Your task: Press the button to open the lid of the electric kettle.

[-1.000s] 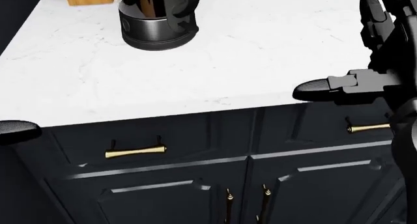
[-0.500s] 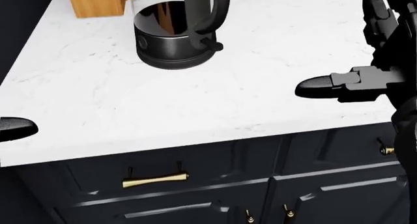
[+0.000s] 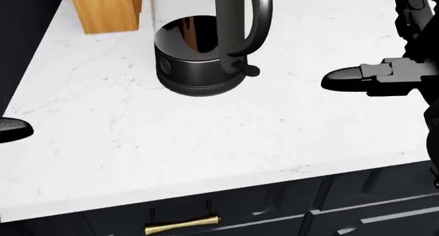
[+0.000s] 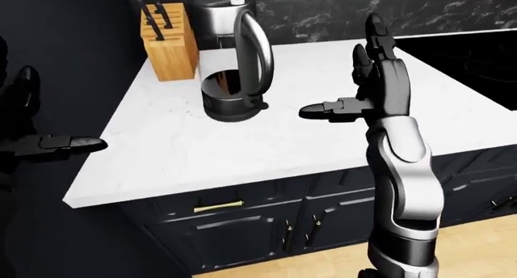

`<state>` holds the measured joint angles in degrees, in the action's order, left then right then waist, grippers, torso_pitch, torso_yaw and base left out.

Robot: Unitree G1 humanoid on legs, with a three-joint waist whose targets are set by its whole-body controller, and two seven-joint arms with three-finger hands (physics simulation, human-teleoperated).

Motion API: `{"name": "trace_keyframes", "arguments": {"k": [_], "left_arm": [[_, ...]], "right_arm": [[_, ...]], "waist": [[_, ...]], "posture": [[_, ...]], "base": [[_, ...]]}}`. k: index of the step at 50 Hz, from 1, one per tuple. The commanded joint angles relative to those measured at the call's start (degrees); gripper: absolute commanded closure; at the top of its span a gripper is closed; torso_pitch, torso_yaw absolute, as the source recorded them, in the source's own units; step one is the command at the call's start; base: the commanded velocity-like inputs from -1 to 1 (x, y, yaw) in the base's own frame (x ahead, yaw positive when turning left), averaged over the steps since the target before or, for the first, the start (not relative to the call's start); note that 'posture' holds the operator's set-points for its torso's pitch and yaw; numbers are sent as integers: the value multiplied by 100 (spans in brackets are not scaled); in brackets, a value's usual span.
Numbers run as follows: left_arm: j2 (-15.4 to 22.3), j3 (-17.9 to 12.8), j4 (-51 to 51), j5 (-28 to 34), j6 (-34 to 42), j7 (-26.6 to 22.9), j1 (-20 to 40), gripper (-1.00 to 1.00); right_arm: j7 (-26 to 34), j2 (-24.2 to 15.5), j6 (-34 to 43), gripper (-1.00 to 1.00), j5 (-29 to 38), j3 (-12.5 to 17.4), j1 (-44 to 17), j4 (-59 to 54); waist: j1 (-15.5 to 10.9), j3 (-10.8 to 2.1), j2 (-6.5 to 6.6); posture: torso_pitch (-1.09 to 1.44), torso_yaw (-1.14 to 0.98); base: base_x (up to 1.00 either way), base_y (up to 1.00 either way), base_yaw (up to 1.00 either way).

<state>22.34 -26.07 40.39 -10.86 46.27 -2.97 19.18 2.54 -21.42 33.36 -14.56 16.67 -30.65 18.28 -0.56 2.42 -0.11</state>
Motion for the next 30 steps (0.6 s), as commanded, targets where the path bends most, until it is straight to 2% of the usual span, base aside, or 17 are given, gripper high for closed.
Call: {"name": "trace_keyframes", "arguments": {"k": [1, 3, 4, 5, 6, 7, 10, 13, 15, 16, 17, 19, 22, 24, 26, 28, 30], "left_arm": [[73, -13, 142, -18, -122, 6, 140, -100], [85, -18, 146, -27, -105, 12, 156, -100], [92, -19, 151, -31, -95, 14, 165, -100], [95, -19, 154, -36, -89, 16, 171, -100], [98, -19, 153, -36, -88, 19, 172, -100], [102, -21, 153, -39, -85, 22, 175, -100], [101, -30, 152, -50, -87, 30, 172, -100], [107, -24, 148, -47, -91, 29, 165, -100], [111, -28, 146, -48, -91, 29, 166, -100], [109, -28, 145, -49, -95, 29, 164, -100], [107, -27, 144, -48, -97, 31, 160, -100], [110, -25, 147, -47, -94, 32, 163, -100], [117, -33, 146, -47, -94, 28, 161, -100], [126, -45, 161, -54, -75, 28, 168, -100], [155, -61, 204, -72, -19, 31, 198, -100], [192, -90, 231, -96, 39, 33, 238, -100], [213, -102, 249, -114, 65, 41, 259, -100]], "right_arm": [[-45, -102, -156, -100, -16, 89, -160, 119], [-56, -119, -156, -100, -28, 89, -176, 110], [-62, -124, -154, -100, -35, 90, -181, 108], [-63, -129, -156, -100, -42, 92, -184, 103], [-67, -134, -161, -100, -44, 92, -187, 96], [-70, -147, -165, -100, -55, 103, -201, 78], [-89, -182, -170, -100, -79, 125, -221, 47], [-100, -204, -186, -100, -90, 132, -226, 16], [-106, -213, -194, -100, -95, 133, -230, 2], [-109, -215, -198, -100, -97, 133, -229, -2], [-109, -217, -207, -100, -96, 131, -227, -11], [-111, -225, -217, -100, -99, 135, -228, -27], [-122, -233, -211, -100, -116, 141, -235, -34], [-124, -242, -222, -100, -118, 144, -242, -49], [-131, -258, -213, -100, -135, 157, -248, -50], [-133, -273, -224, -100, -144, 161, -263, -74], [-137, -287, -238, -100, -150, 171, -263, -93]], "waist": [[13, -81, -10], [-3, -129, -240], [0, -188, -440], [66, -119, -158], [35, -109, -259], [54, -115, -258], [60, -122, -126], [79, -25, 74], [111, -64, 314], [120, -146, 520], [94, -143, 416], [69, -77, 431], [38, -122, 291], [28, -83, 173], [10, -64, 4], [-2, -148, -325], [50, -104, -241]], "posture": [[0, 0], [0, 0], [0, 0], [0, 0], [0, 0], [0, 0], [0, 0], [0, 0], [0, 0], [0, 0], [0, 0], [0, 0], [0, 0], [0, 0], [0, 0], [0, 0], [0, 0]], "base": [[15, 2, 0], [14, 3, 0], [13, 2, 0], [14, 2, 0], [14, 1, 0], [14, 0, 0], [15, 0, 0], [14, 0, 0], [14, 0, 0], [15, 0, 0], [15, 0, 0], [15, 0, 0], [15, 0, 0], [14, 0, 0], [14, 0, 0], [14, 0, 0], [14, 0, 0]]}}
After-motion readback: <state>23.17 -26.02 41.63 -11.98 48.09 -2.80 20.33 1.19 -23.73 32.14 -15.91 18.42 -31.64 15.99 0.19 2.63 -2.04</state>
